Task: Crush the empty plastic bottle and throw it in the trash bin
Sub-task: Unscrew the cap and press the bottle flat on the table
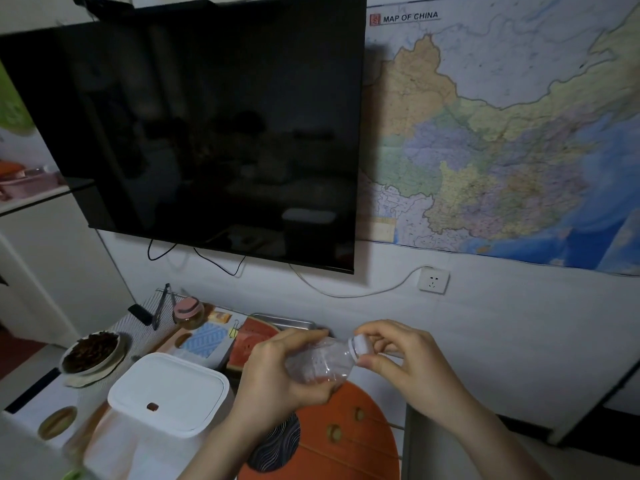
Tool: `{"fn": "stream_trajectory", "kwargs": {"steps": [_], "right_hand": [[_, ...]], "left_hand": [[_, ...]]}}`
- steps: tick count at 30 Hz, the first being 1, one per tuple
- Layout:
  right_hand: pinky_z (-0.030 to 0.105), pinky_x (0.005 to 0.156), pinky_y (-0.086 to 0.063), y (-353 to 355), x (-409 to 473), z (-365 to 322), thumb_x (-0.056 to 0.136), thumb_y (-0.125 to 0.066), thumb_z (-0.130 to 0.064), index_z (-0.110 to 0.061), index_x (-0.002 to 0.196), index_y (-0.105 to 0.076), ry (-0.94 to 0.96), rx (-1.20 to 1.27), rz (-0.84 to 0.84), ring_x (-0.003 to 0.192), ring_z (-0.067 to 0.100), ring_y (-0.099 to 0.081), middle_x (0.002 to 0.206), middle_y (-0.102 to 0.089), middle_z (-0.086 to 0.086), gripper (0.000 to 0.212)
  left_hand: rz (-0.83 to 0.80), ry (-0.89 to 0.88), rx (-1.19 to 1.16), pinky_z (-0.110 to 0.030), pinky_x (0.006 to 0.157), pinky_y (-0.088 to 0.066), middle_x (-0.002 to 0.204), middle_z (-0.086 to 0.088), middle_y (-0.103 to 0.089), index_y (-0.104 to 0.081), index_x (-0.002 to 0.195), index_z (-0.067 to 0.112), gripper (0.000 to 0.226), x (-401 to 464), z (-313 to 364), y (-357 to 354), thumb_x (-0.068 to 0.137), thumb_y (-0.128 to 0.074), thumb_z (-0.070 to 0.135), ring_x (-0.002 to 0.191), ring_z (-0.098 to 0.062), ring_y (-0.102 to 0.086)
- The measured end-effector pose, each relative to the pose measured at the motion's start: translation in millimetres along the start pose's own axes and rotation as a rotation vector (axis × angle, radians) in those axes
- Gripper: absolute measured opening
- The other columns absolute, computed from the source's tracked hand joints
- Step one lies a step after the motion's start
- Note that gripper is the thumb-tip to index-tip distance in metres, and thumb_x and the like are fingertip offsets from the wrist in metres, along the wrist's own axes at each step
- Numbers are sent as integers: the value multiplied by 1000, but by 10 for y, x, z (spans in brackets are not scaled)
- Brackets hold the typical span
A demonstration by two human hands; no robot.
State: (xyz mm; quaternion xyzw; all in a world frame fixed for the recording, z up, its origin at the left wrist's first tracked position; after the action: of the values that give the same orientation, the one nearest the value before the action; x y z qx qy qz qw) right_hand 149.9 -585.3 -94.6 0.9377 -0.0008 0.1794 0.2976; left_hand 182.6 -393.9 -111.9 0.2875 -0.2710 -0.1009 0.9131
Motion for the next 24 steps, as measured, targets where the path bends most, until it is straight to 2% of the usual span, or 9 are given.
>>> {"fn": "stream_trajectory", "kwargs": {"steps": [4, 7, 9, 11, 14, 17, 19, 21, 24], "right_hand": [[29, 89, -51, 50, -97, 13, 77, -74, -13, -33, 104, -64, 42, -25, 11, 96, 4, -60, 101, -66, -15, 35], [15, 88, -49, 86, -149, 45, 71, -77, -36, -35, 119, -56, -37, 42, 53, 98, -5, -58, 109, -63, -20, 52], [7, 81, -47, 122, -158, 51, 64, -70, -52, -33, 119, -55, -93, 73, 98, 94, -6, -58, 105, -62, -21, 59], [11, 76, -49, 126, -163, 44, 68, -71, -48, -30, 111, -61, -83, 32, 117, 87, -3, -60, 94, -63, -19, 48], [18, 75, -52, 105, -164, 22, 77, -75, -22, -28, 100, -66, -26, -2, 94, 84, 2, -61, 89, -65, -16, 26], [12, 78, -50, 109, -181, 20, 76, -74, -5, -38, 99, -63, 12, 55, 21, 92, -1, -61, 99, -65, -19, 41], [7, 79, -48, 98, -193, 40, 73, -77, -7, -43, 105, -60, -1, 81, 7, 97, -4, -60, 103, -64, -23, 50], [5, 77, -47, 76, -201, 75, 73, -79, -18, -37, 114, -59, -61, 119, 52, 96, -6, -61, 103, -63, -23, 50], [14, 68, -53, 48, -172, 113, 80, -72, -23, -31, 101, -68, -86, 87, 119, 83, -1, -64, 90, -69, -18, 23]], "left_hand": [[-5, -12, -83, -5, 81, -41, 107, 28, -63, -64, 100, 46, 55, -20, 1, -74, 50, -84, 34, 97, 3, -61], [-2, -13, -112, -8, 81, -43, 106, 25, -65, -65, 103, 42, 56, -31, -17, -115, 51, -85, 32, 98, 0, -61], [-7, -13, -125, -10, 82, -45, 106, 23, -65, -65, 105, 39, 57, -36, -23, -134, 52, -86, 32, 99, -2, -61], [-15, -14, -132, -12, 82, -46, 106, 21, -66, -65, 105, 38, 57, -41, -17, -150, 52, -86, 31, 99, -3, -61], [-13, -20, -127, -11, 82, -45, 105, 21, -66, -65, 105, 37, 57, -47, 2, -150, 52, -85, 30, 98, -3, -62], [-12, -22, -117, -7, 81, -41, 106, 23, -64, -64, 104, 42, 57, -69, 25, -133, 51, -84, 35, 99, -1, -60], [-6, -16, -125, -7, 82, -42, 107, 24, -64, -64, 104, 44, 57, -92, 25, -124, 51, -84, 35, 99, 0, -60], [3, -13, -135, -8, 82, -43, 108, 25, -64, -63, 105, 45, 58, -110, 30, -110, 51, -84, 34, 99, -1, -60], [20, -19, -133, -6, 81, -41, 109, 26, -63, -64, 103, 44, 57, -112, 50, -95, 51, -83, 33, 100, 1, -59]]}}
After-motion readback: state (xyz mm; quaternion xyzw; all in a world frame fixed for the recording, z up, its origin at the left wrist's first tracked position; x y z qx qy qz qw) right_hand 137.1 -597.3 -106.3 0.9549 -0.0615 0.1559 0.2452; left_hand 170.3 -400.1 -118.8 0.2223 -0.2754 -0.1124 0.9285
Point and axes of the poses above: each hand's wrist, its own x-axis towards the middle knuckle, its own y-axis out of the back of the hand, z = x × y, the point moved 3 cm from there along x, towards the middle knuckle
